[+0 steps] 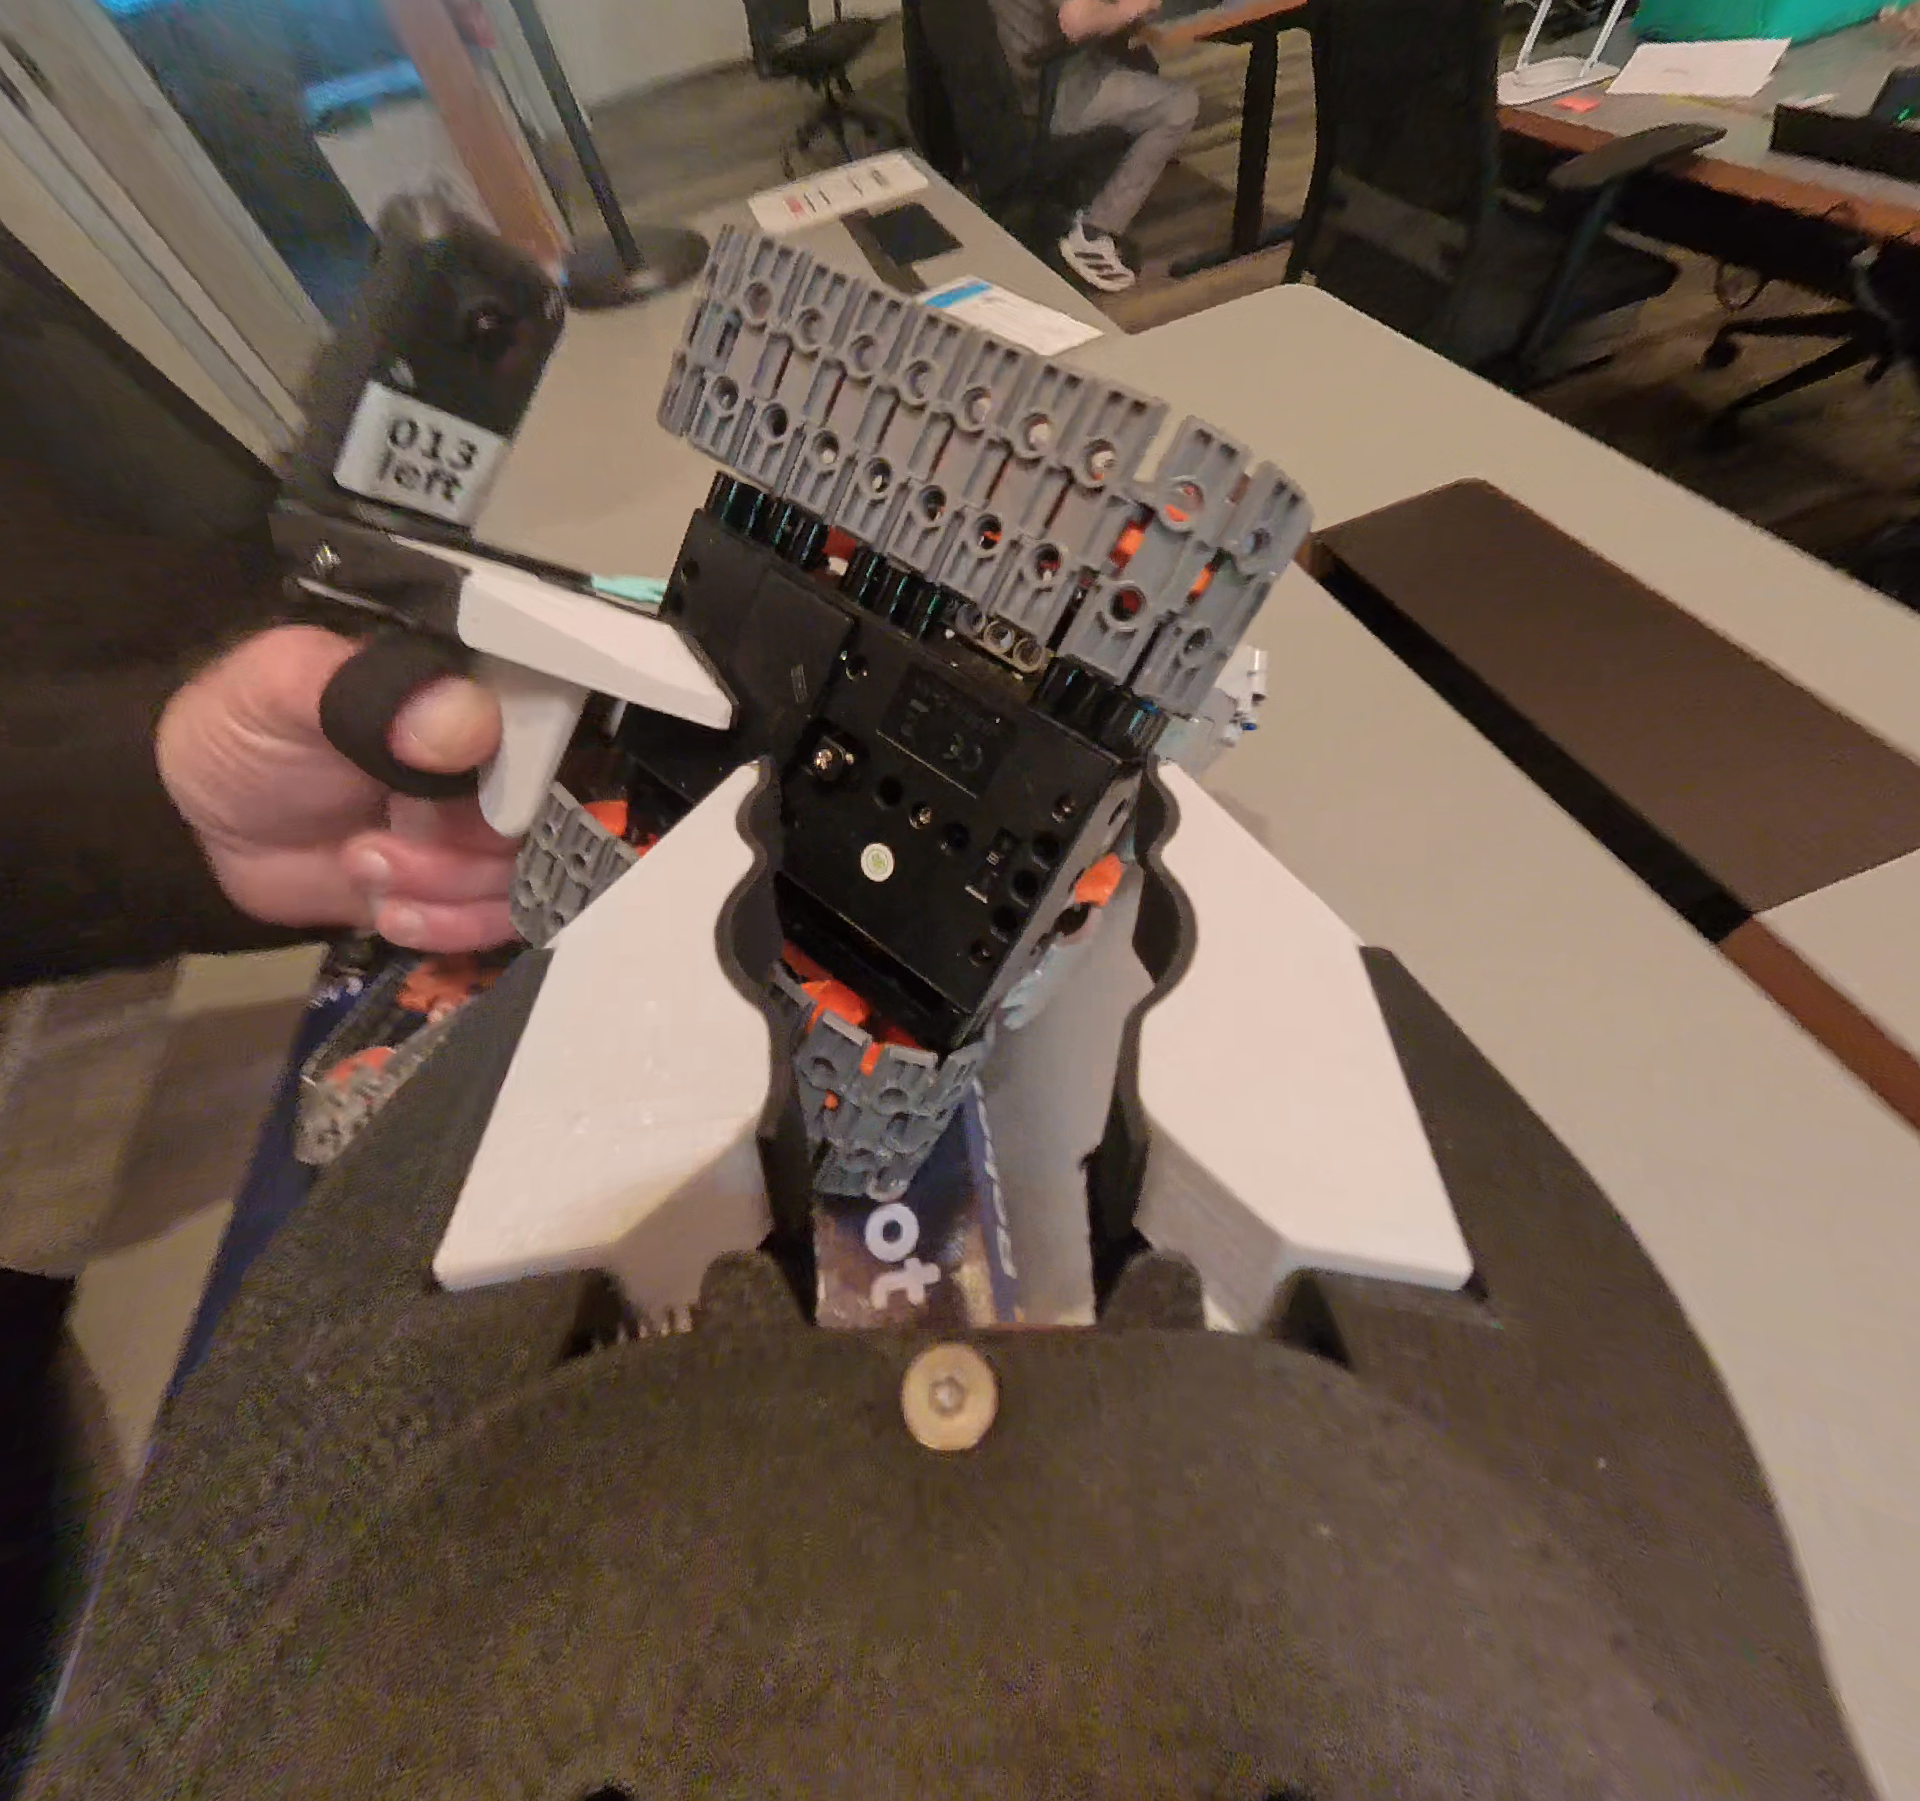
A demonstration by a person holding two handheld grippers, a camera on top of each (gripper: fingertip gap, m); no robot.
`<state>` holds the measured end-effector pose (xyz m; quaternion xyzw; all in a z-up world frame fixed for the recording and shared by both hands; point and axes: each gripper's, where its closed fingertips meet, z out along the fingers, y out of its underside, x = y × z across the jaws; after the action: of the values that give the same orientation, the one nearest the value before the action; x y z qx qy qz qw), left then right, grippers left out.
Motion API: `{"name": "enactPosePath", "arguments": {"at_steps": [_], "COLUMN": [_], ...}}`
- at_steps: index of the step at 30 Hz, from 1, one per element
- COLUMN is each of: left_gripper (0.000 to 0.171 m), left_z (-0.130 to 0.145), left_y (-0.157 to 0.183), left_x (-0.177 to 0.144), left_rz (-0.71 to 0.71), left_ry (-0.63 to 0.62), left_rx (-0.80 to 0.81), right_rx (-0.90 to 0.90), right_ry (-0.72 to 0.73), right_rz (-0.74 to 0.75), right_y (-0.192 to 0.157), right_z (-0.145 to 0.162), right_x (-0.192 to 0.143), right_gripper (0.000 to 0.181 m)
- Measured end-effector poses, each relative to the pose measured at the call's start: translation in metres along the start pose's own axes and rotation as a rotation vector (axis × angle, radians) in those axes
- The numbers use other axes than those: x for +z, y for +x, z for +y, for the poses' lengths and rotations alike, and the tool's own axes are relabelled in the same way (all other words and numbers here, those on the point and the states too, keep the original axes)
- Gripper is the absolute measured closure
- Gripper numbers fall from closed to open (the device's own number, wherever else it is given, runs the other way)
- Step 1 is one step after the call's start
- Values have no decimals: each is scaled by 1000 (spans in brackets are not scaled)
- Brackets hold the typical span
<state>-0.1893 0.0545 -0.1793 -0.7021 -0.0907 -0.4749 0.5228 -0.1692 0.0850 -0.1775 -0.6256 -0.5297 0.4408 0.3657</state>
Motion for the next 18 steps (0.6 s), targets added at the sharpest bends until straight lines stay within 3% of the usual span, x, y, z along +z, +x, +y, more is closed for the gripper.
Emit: {"name": "enactPosePath", "arguments": {"at_steps": [7, 18], "left_gripper": [137, 138], "left_z": [0, 0], "left_y": [0, -1], "left_x": [0, 0], "left_rz": [2, -6], "left_ry": [7, 8], "left_rx": [-7, -3], "right_rx": [143, 112], "right_ry": [31, -23], "right_rz": [-62, -9], "right_y": [4, 5], "right_z": [3, 4], "right_x": [5, 11], "right_gripper": [123, 124]}}
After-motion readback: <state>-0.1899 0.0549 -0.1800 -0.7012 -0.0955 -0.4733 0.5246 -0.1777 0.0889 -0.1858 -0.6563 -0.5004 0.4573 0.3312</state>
